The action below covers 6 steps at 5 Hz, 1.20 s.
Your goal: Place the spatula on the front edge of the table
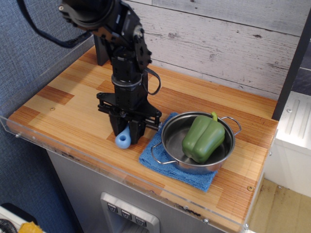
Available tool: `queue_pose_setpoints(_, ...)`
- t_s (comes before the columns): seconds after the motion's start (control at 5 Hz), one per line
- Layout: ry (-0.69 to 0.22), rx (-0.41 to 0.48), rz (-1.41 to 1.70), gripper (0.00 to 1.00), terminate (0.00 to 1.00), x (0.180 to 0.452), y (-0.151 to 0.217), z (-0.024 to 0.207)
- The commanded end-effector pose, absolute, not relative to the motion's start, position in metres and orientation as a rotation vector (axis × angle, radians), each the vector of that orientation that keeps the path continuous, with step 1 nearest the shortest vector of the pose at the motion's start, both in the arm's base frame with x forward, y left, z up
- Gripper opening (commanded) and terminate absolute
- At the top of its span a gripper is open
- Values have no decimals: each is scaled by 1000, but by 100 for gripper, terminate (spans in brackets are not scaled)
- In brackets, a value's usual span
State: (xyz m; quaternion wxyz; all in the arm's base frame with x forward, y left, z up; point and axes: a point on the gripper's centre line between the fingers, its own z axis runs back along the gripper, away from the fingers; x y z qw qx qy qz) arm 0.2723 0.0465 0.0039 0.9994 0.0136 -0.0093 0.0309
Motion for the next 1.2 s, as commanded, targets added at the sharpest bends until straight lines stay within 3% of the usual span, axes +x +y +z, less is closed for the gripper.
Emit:
queue_pose_setpoints(0.0,-56,-11,23,100,0,269,51,12)
queue_pose_setpoints(0.4,-129,29,29,100,0,270,51,48)
queue_pose_setpoints(0.6,-183,67,9,100,0,280,48,95)
queue_pose_setpoints(0.8,-233,46,-12,100,0,288,43,128)
queue_pose_setpoints(1.0,-175,21,-41,100,0,302,32,134)
